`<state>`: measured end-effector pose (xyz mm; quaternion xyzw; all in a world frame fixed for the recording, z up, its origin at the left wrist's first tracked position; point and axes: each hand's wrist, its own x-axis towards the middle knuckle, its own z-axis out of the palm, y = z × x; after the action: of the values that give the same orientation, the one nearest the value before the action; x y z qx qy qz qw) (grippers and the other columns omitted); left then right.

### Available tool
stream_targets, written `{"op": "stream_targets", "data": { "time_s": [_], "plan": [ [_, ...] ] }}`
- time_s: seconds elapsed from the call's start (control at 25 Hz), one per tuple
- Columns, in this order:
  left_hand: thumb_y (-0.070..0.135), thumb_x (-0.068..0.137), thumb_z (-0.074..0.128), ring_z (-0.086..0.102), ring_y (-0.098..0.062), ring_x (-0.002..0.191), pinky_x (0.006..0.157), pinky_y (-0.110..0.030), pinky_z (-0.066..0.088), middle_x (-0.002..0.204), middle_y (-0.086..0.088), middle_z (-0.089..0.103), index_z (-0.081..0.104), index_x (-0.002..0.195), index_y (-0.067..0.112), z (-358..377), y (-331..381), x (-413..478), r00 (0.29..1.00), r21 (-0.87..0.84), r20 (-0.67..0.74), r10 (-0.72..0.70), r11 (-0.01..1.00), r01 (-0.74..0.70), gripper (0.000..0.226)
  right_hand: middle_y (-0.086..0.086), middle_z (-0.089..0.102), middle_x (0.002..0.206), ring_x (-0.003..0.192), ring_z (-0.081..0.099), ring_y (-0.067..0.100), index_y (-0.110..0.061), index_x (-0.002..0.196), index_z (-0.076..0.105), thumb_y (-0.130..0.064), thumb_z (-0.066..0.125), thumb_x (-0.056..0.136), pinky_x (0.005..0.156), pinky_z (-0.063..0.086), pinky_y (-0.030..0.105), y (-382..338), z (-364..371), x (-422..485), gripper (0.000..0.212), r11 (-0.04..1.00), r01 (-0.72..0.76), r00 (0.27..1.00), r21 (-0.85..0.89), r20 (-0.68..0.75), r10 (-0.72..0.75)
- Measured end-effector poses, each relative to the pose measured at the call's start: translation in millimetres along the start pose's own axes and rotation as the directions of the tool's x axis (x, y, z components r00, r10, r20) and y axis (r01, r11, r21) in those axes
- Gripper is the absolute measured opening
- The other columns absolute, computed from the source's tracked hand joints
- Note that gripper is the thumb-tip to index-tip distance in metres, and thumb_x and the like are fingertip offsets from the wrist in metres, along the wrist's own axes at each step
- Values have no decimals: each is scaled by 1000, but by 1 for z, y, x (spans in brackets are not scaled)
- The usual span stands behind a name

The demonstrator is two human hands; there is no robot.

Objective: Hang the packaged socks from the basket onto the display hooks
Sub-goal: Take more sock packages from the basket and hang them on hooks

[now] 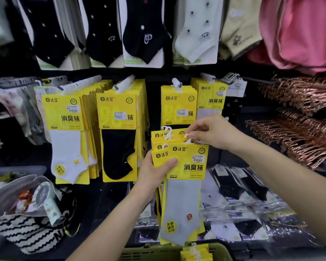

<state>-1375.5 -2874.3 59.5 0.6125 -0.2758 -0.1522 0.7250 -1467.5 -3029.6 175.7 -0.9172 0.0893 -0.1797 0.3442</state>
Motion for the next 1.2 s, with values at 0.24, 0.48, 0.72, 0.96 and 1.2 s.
{"op": "stream_targets", "data": {
  "time_s": [0.24, 0.48, 0.72, 0.96, 1.2],
  "plan": [
    [35, 76, 65, 67, 2, 85, 66, -16, 53, 88, 22, 71, 59, 98, 34, -18, 51, 15, 977, 60, -114, 178, 983, -173, 23, 4, 70, 76, 68, 63, 4, -17, 81, 68, -8, 65, 85, 70, 52, 19, -27, -36, 28, 10, 997, 52, 984, 63, -172, -40],
    [55, 64, 61, 60, -2, 102, 87, -28, 50, 100, 23, 65, 55, 104, 39, -50, 91, 18, 932, 218, -211, 293, 944, -248, 44, -2, 67, 74, 76, 63, 11, -18, 84, 70, -10, 66, 83, 77, 51, 30, -47, -50, 68, 9, 996, 89, 943, -7, -323, -87],
    [57, 62, 61, 59, -14, 110, 98, -45, 47, 111, 13, 64, 54, 109, 36, -58, 97, 17, 946, 222, -190, 261, 951, -217, 52, -8, 69, 69, 74, 67, 12, -26, 74, 69, -15, 67, 83, 68, 53, 26, -45, -43, 91, 15, 996, 16, 942, -92, -333, -46],
    [55, 63, 62, 59, -3, 105, 84, -28, 49, 105, 20, 64, 57, 97, 40, -44, 104, 24, 954, 168, -170, 249, 961, -221, 38, -12, 59, 65, 67, 57, 1, -24, 79, 64, -22, 67, 83, 52, 35, 9, -45, -36, 93, 5, 990, -43, 901, -131, -433, -19],
    [61, 60, 63, 60, -5, 106, 87, -32, 52, 108, 17, 67, 60, 109, 34, -21, 102, 33, 955, 147, -160, 249, 963, -226, 56, -12, 52, 62, 57, 49, 1, -30, 72, 48, -76, 60, 49, 53, 38, 18, -63, -6, 43, 53, 984, 129, 949, -122, -273, -158]
  ]
}}
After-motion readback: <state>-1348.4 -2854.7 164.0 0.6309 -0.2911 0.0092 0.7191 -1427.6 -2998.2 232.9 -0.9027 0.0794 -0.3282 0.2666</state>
